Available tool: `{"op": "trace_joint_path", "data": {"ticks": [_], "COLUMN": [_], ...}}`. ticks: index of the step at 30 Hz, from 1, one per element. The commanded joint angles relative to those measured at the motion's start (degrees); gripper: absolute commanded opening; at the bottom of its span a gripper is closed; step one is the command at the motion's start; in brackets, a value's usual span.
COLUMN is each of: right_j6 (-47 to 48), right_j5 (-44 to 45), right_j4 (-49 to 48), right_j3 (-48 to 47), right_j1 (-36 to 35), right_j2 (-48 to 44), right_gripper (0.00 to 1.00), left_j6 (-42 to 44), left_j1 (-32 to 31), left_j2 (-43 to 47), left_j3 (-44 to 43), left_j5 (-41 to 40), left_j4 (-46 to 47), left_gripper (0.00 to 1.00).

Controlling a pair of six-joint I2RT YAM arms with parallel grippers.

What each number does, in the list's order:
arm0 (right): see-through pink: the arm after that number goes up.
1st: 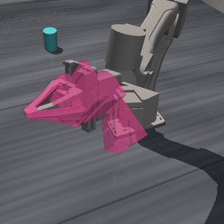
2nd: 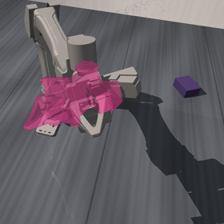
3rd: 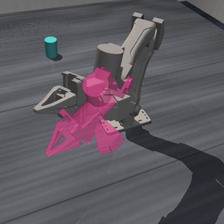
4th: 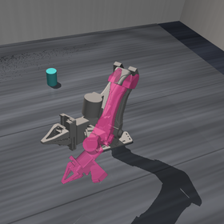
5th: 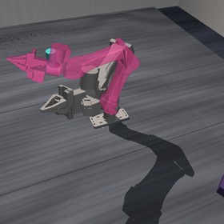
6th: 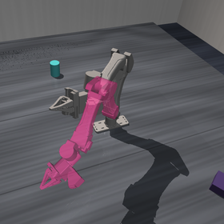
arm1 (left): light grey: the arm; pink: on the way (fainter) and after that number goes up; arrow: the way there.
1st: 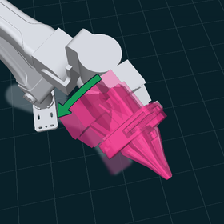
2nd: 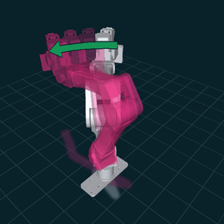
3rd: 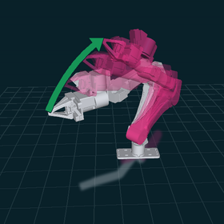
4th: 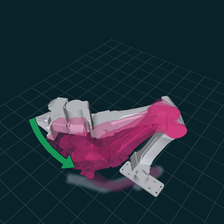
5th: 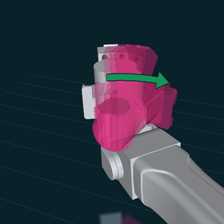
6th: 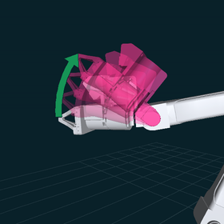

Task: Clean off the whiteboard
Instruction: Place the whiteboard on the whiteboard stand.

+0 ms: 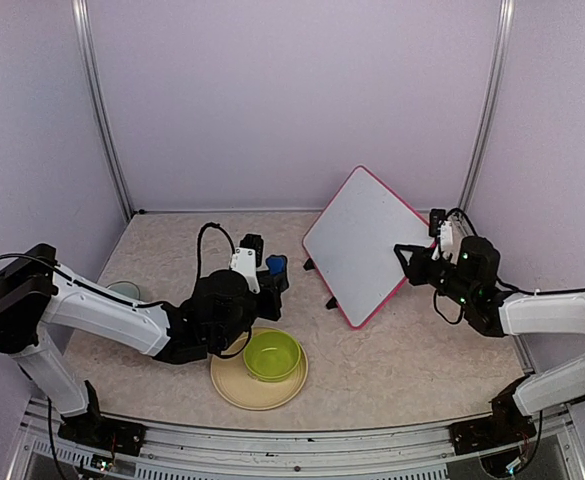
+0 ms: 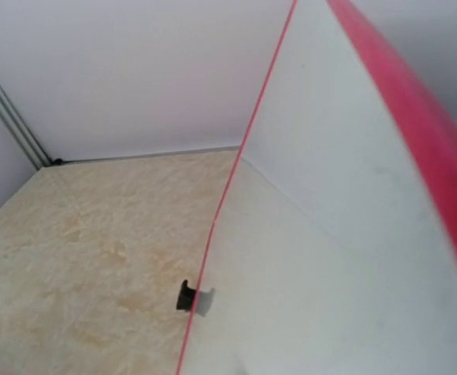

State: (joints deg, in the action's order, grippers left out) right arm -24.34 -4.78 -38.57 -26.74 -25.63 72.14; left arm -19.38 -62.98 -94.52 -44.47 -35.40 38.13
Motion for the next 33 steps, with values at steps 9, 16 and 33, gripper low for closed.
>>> {"op": "trace_joint_path", "data": {"ticks": [9, 16, 33], "right_j6": [0.1, -1.2, -7.6], "right_j5": [-0.5, 2.4, 14.6], "right_j4": [-1.2, 2.3, 20.8], "right_j3": [-1.3, 0.7, 5.2], "right_j1": [2.1, 2.2, 2.0], "right_j2": [-1.1, -5.5, -25.5], "right_gripper": [0.42, 0.62, 0.87], "left_j6": [-0.7, -0.9, -0.6], "left_j1": [0.2, 0.1, 0.0], "left_j2": [1.5, 1.8, 1.5], "left_j3": [0.4, 0.7, 0.3], "left_j5": [-0.6, -0.6, -0.5], "left_j4": [1.6, 1.6, 1.9], "left_gripper": [0.02, 0.02, 0.02]}}
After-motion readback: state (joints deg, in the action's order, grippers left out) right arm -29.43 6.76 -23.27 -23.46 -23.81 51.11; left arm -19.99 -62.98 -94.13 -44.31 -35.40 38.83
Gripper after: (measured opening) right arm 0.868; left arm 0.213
